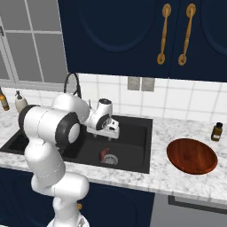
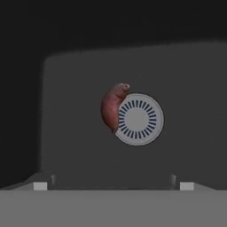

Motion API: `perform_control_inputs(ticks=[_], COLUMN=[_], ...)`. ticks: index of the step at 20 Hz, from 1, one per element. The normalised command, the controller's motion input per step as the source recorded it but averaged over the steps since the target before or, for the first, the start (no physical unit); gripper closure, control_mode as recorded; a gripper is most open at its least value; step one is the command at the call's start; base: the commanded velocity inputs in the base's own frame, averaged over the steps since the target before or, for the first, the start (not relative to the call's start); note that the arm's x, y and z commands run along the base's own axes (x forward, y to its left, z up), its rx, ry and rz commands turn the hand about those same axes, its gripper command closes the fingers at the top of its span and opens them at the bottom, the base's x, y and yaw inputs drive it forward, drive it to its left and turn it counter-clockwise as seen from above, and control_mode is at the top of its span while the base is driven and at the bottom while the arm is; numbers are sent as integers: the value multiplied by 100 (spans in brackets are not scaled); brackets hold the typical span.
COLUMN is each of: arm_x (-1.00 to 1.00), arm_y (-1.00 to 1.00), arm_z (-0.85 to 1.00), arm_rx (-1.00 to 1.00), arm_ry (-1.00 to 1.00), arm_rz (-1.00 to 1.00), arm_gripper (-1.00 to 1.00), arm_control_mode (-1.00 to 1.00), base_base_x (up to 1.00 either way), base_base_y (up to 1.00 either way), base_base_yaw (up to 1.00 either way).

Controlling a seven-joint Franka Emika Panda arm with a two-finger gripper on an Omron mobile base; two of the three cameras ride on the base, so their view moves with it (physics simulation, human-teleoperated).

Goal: Pick the potato from the sink and place it in the bowl. Then pick the bowl and place it in the microwave. Then close the microwave door and press the start button.

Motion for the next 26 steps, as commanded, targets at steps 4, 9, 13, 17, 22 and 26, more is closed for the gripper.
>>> perform_control_inputs(ticks=[4,9,13,17,22,26], arm_x=[52,54,35,0,0,0], arm_y=[2,0,0,3,9,22], arm_z=[-38,-43,-42,-38,-31,-31], arm_rx=[0,0,0,0,0,0], arm_ry=[0,0,0,5,0,0], arm_rz=[-4,-1,0,0,0,0], arm_gripper=[-100,-100,-100,-100,-100,-100], arm_control_mode=[-100,-100,-100,-100,-100,-100], base_base_x=[0,0,0,0,0,0], base_base_y=[0,0,0,0,0,0], base_base_yaw=[0,0,0,0,0,0])
